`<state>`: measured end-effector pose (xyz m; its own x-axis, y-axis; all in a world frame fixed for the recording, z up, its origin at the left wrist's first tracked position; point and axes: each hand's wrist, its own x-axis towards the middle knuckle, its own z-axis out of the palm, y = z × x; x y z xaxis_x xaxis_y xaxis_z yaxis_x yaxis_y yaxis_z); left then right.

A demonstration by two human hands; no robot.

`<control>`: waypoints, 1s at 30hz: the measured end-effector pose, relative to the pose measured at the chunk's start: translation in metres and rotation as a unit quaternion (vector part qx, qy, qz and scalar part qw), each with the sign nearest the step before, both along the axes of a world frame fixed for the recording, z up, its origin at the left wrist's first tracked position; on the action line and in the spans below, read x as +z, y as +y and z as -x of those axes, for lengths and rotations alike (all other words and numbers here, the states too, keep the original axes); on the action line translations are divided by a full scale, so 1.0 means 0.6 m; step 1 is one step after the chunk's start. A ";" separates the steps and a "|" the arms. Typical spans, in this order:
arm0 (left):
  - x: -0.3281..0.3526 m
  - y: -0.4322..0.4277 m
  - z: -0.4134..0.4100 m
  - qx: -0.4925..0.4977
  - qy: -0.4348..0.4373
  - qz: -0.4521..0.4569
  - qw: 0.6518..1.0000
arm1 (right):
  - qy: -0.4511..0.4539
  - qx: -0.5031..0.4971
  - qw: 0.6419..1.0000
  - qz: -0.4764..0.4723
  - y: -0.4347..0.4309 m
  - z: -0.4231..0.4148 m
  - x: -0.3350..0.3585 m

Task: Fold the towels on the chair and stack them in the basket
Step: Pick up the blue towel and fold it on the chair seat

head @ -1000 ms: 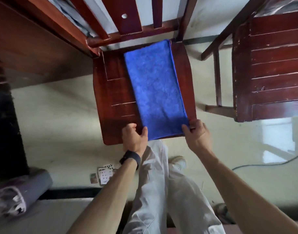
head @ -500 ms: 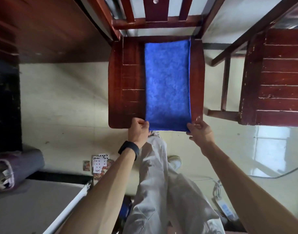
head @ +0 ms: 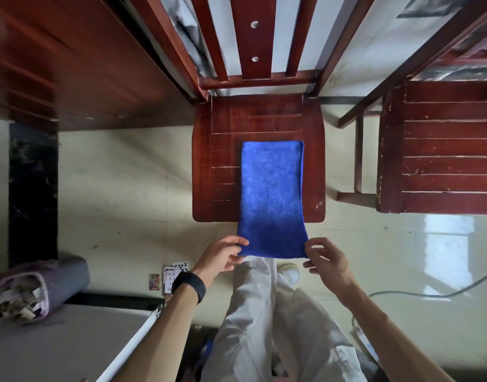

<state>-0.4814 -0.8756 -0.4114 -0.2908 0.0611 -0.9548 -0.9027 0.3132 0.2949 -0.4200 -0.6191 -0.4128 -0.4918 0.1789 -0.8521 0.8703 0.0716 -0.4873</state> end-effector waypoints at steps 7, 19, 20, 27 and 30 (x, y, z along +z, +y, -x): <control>-0.004 -0.014 0.108 -0.184 0.199 0.018 0.962 | 0.063 0.175 0.977 -0.107 0.018 0.106 -0.010; -0.150 0.031 0.333 -0.275 0.373 0.148 0.874 | 0.136 0.207 0.943 -0.221 0.035 0.346 -0.125; -0.159 0.036 0.338 -0.260 0.370 0.148 0.880 | 0.125 0.210 0.943 -0.225 0.034 0.354 -0.132; -0.202 0.050 0.348 -0.229 0.368 0.181 0.883 | 0.089 0.204 0.947 -0.233 0.035 0.380 -0.184; -0.214 0.052 0.352 -0.236 0.363 0.198 0.879 | 0.074 0.212 0.943 -0.244 0.036 0.389 -0.199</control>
